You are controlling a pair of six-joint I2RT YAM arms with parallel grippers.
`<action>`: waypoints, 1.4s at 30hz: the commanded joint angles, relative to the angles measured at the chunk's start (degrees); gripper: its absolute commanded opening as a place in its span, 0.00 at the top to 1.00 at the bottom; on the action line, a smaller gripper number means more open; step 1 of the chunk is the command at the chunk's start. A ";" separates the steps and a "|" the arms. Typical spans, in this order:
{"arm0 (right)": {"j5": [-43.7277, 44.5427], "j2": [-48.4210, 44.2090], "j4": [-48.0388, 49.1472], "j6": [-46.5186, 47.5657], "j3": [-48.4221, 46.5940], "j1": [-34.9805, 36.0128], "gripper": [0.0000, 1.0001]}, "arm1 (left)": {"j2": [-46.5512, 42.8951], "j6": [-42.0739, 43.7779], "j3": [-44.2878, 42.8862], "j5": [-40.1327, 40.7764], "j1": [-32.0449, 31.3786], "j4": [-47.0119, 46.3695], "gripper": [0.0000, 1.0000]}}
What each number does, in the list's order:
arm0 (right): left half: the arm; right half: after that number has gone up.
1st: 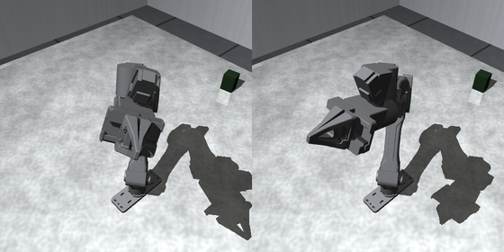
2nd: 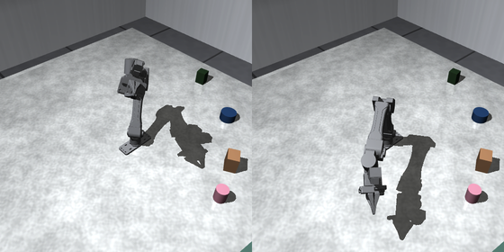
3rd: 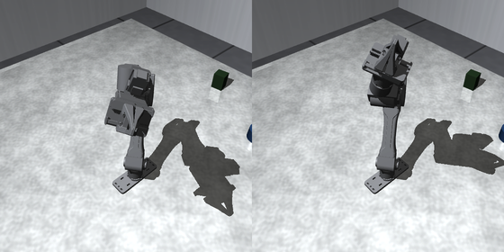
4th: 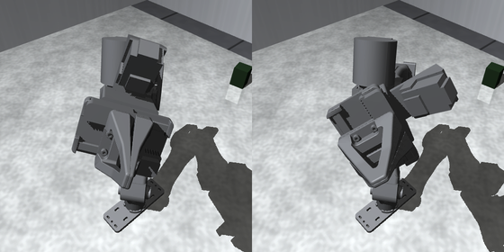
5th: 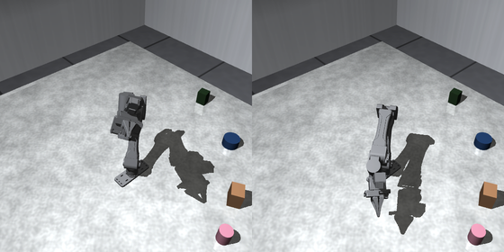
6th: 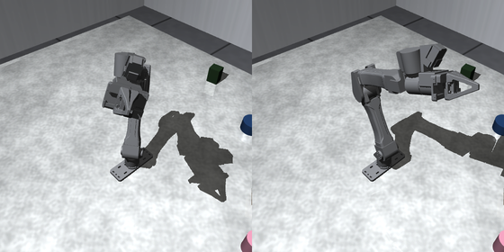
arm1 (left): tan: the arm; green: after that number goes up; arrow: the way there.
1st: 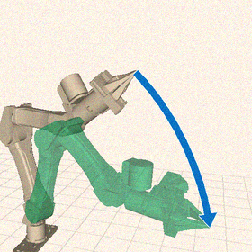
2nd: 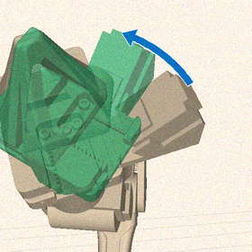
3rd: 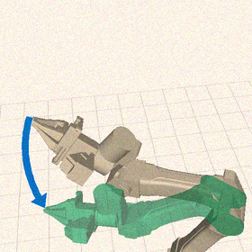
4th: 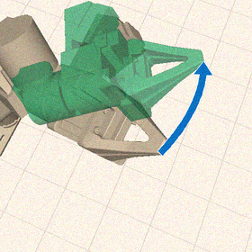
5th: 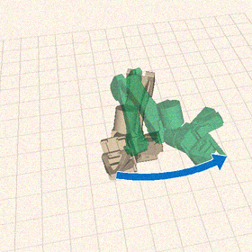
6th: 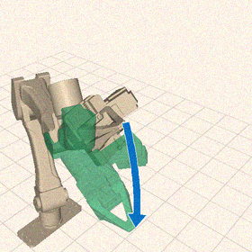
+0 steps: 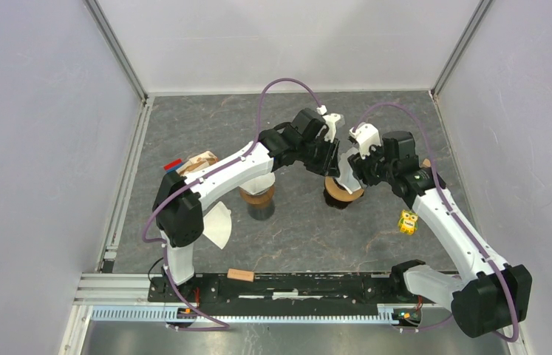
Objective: Place the coffee filter in the dripper
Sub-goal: Place the coffee filter in the coffee dripper.
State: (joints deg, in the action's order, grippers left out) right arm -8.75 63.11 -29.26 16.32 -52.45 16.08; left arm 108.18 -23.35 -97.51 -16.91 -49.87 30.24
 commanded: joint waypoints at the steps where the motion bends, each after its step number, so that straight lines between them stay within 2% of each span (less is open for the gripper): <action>1: 0.00 -0.09 2.29 -0.93 0.44 0.00 0.41 | -0.24 4.77 -2.94 3.40 -0.51 -0.09 0.65; 13: -0.28 2.11 3.41 -2.91 0.86 0.00 0.38 | 2.11 5.96 -5.27 6.66 -1.64 0.43 0.61; 26: -0.78 5.49 3.65 -3.66 0.90 0.01 0.36 | 1.11 7.14 -2.95 9.78 -1.81 -1.15 0.56; 34: -0.91 7.35 3.59 -3.92 0.09 0.01 0.32 | 0.10 8.45 0.50 10.64 -2.16 -3.07 0.53; 42: -1.79 8.74 3.52 -4.10 -1.64 -0.04 0.28 | 0.32 9.29 0.04 10.67 -2.30 -3.26 0.49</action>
State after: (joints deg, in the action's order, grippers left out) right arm -9.32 71.46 -27.24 12.86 -51.66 16.05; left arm 110.10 -16.97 -96.88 -7.01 -51.64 29.63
